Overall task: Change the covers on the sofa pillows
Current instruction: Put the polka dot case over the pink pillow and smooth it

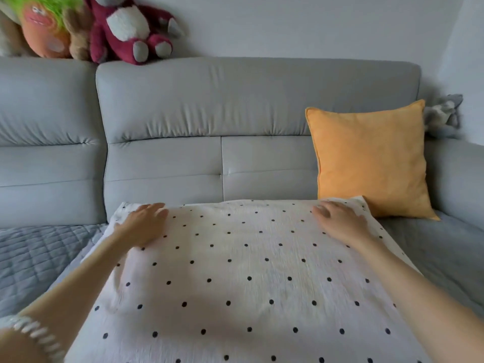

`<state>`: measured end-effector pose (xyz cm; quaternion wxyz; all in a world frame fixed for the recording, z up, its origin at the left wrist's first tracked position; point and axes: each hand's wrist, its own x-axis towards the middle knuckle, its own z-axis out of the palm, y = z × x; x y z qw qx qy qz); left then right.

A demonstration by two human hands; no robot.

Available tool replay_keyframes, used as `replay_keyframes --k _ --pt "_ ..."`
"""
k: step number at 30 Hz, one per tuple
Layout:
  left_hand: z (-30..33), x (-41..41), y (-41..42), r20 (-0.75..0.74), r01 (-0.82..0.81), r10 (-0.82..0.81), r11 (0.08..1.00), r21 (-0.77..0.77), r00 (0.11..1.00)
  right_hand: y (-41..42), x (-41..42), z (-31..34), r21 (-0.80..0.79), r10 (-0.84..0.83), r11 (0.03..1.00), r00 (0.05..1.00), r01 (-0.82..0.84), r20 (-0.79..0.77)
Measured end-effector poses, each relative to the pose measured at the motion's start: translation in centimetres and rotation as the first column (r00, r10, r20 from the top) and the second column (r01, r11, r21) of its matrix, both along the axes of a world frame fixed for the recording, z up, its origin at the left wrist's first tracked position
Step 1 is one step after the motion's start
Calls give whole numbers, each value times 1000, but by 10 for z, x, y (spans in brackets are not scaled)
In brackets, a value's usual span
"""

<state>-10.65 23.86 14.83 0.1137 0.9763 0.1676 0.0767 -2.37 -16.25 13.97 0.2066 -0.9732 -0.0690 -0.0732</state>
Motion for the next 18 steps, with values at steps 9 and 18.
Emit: replay_keyframes --k 9,18 --pt "-49 -20 28 213 -148 191 968 -201 958 -46 -22 -45 69 -125 989 991 128 -53" --pt "-59 -101 23 54 -197 220 939 -282 974 -78 -81 -46 391 -205 873 947 292 -248"
